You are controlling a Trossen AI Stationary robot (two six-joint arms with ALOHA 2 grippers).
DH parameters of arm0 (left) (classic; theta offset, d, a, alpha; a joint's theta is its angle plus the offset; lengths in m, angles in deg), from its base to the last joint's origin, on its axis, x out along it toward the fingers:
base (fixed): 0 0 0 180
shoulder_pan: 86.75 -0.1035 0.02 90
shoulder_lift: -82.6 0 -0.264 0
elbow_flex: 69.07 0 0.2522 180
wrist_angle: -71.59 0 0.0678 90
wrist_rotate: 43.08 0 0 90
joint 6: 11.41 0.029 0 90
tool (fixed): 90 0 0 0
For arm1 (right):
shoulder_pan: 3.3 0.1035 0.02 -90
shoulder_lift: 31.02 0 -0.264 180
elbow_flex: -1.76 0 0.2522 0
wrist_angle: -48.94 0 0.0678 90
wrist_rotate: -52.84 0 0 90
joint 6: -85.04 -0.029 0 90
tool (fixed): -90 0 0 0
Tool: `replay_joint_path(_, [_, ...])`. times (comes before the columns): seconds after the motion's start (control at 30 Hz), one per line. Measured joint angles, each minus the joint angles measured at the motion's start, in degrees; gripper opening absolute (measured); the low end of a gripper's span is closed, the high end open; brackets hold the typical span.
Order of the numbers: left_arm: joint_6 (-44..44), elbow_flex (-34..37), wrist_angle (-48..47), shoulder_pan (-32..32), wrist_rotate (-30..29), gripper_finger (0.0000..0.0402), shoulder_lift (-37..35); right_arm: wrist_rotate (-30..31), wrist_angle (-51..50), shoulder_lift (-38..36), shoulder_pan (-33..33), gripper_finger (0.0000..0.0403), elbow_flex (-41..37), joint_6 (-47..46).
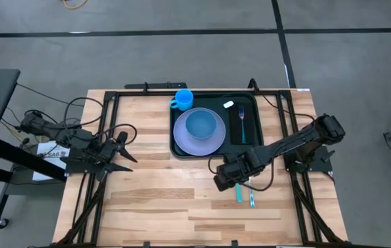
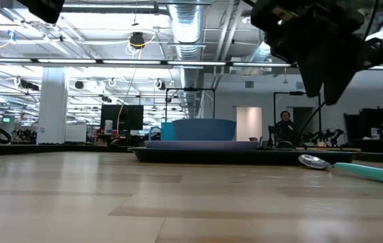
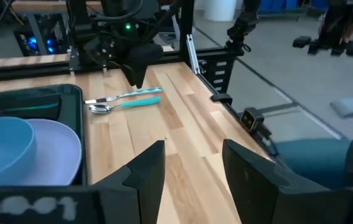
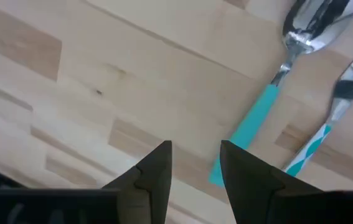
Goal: Set up tray
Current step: Put the blue spoon on the black napkin
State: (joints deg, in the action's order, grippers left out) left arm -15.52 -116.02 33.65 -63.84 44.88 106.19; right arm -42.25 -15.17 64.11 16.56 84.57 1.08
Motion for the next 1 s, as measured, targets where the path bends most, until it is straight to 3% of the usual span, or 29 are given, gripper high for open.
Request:
replay_joint_path(0.23, [0.9, 0.0, -1.6, 0.0, 0.1, 0.0148, 0.0, 1.9, 3.8, 0.7, 1.4, 0.0126, 0.0, -6.3])
replay_joint_path(0.6, [-0.7, 0.0, -2.2, 0.0, 0.1, 0.0148, 0.0, 5.1, -0.2, 0.7, 2.2, 0.0126, 0.0, -13.3])
replay_joint_path(1.0, [-0.1, 0.0, -1.8, 0.0, 0.0, 0.0148, 0.0, 5.5, -5.3, 6.7, -1.5, 0.0126, -0.1, -10.3])
